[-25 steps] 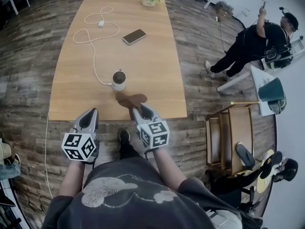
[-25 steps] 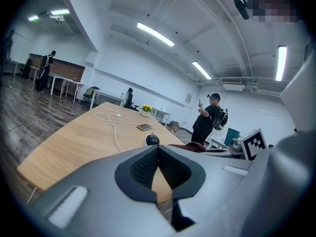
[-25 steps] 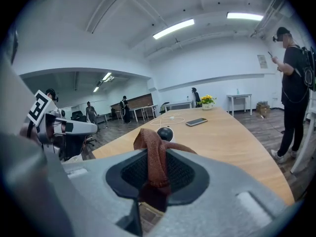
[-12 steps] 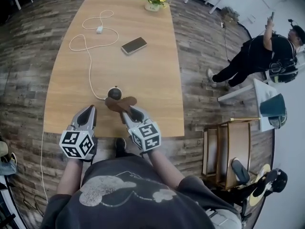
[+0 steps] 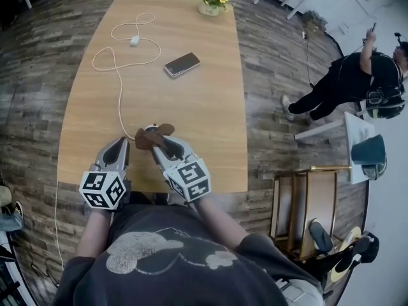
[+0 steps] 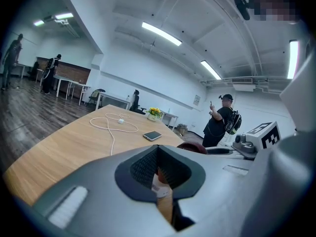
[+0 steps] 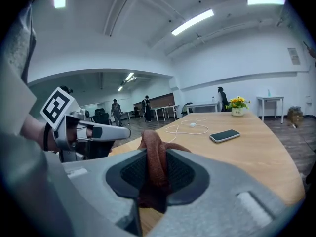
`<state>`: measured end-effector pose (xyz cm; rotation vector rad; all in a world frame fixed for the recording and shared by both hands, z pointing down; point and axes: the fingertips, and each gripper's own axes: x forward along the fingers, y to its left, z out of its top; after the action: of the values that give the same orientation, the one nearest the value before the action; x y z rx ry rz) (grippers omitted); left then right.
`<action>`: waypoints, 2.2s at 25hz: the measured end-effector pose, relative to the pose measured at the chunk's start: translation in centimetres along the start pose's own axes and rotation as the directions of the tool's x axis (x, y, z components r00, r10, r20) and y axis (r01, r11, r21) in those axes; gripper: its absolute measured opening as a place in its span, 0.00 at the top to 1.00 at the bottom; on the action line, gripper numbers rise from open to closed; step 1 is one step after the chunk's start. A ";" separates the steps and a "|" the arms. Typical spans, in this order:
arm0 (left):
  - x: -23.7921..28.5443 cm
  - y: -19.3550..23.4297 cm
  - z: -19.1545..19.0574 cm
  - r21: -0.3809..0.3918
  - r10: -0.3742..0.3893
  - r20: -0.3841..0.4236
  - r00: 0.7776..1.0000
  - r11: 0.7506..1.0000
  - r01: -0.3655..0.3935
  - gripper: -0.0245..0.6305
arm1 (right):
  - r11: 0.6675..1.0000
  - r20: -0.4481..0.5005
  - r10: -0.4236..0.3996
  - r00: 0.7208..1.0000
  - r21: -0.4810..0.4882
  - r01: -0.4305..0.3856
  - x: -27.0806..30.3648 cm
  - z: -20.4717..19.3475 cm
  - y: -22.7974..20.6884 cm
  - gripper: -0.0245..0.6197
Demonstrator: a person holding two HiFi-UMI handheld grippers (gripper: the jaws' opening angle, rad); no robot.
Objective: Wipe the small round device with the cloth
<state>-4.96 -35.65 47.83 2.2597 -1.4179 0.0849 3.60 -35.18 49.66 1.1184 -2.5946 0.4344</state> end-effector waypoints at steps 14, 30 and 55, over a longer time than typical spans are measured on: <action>0.9 1.6 0.8 0.005 -0.076 -0.051 0.996 0.997 0.076 0.93 | 0.936 -0.100 -0.311 0.945 0.137 0.323 -3.0 -4.1 -8.3 0.84; 0.3 1.3 -0.1 0.006 -0.122 -0.088 0.989 0.992 0.123 0.93 | 0.990 -0.084 -0.125 0.989 0.054 0.129 -0.7 -4.8 -0.6 0.84; -0.1 2.8 -3.2 -0.014 -0.143 -0.161 0.977 0.990 0.143 0.93 | 0.962 -0.289 -0.208 0.934 0.109 0.248 0.4 -11.4 -1.4 0.84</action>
<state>-6.85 -35.22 51.66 2.2886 -1.1686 0.2146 5.88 -32.01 60.49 1.2881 -2.1906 0.6791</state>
